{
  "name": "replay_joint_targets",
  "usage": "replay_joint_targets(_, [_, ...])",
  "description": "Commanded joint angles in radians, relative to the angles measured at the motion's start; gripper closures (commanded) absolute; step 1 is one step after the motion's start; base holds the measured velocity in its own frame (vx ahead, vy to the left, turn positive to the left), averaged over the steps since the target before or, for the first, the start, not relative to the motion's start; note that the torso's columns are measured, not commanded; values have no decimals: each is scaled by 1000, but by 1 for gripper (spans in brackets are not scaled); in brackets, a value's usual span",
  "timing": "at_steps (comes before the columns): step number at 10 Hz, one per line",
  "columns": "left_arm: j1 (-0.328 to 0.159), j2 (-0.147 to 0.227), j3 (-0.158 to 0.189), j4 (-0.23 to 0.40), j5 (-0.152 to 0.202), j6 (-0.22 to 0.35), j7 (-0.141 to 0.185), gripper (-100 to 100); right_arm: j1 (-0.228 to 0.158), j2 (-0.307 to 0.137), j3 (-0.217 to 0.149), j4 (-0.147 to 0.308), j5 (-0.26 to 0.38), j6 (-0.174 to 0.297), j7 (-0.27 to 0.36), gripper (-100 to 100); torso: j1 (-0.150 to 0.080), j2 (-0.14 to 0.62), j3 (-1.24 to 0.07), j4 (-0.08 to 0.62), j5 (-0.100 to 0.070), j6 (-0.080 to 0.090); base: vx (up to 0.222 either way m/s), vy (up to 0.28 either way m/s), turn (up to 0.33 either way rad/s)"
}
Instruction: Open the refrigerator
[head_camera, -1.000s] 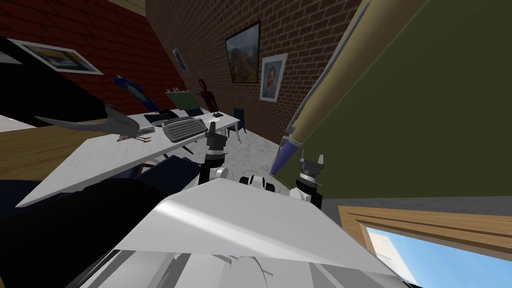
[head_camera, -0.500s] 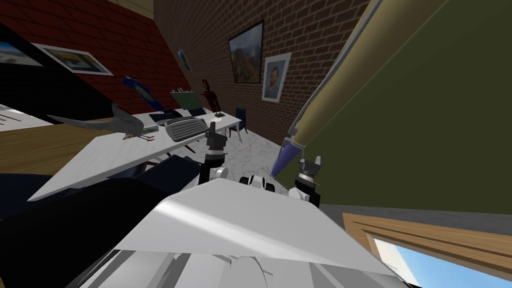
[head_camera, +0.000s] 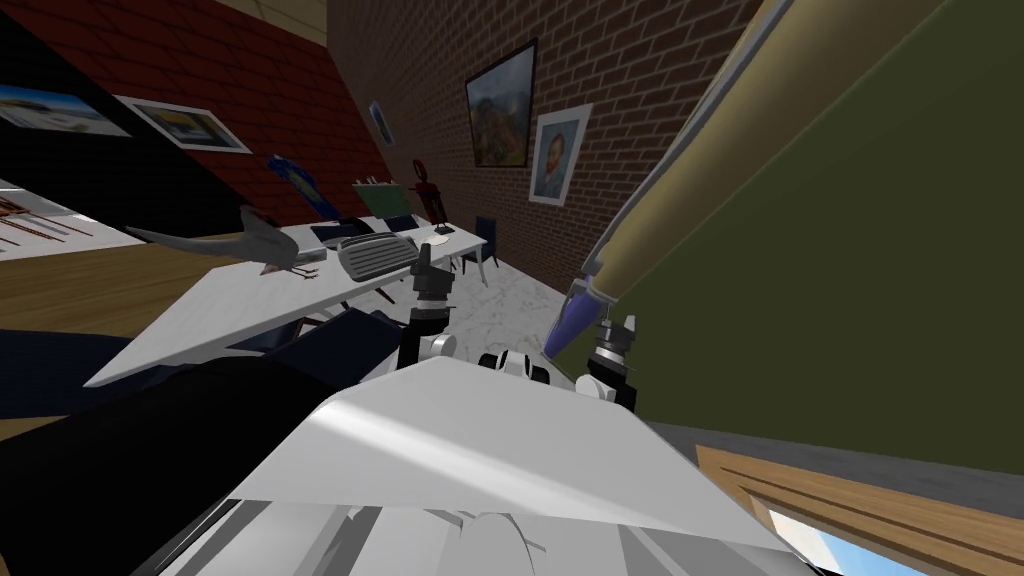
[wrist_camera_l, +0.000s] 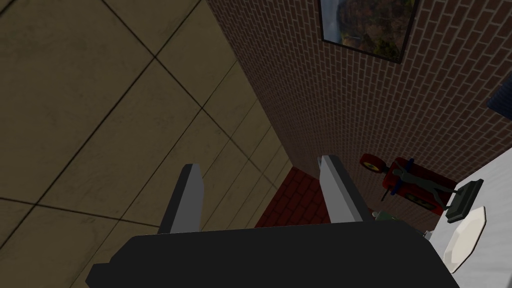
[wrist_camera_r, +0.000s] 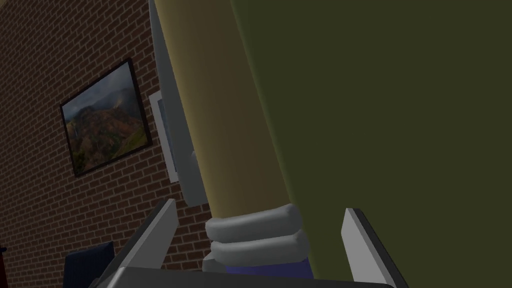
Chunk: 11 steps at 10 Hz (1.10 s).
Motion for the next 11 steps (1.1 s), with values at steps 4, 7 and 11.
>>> replay_joint_targets(4, [0, 0, 0, 0, 0, 0, 0, 0, -12, 18, 15, 47, -85, -7, -150, -100, 0, 2, 1, 0, 0, 0, 38, -9, 77])
replay_joint_targets(7, [0, 0, 0, 0, 0, 0, 0, 0, -17, 29, 20, 64, -117, -10, -227, -100, -3, -3, -2, -1, -1, -1, 28, -6, 38])
replay_joint_targets(11, [0, 0, 0, 0, 0, 0, 0, 0, -22, 40, 26, 81, -147, -13, -307, -100, -7, -24, -14, -10, -6, -9, 26, -19, 45])
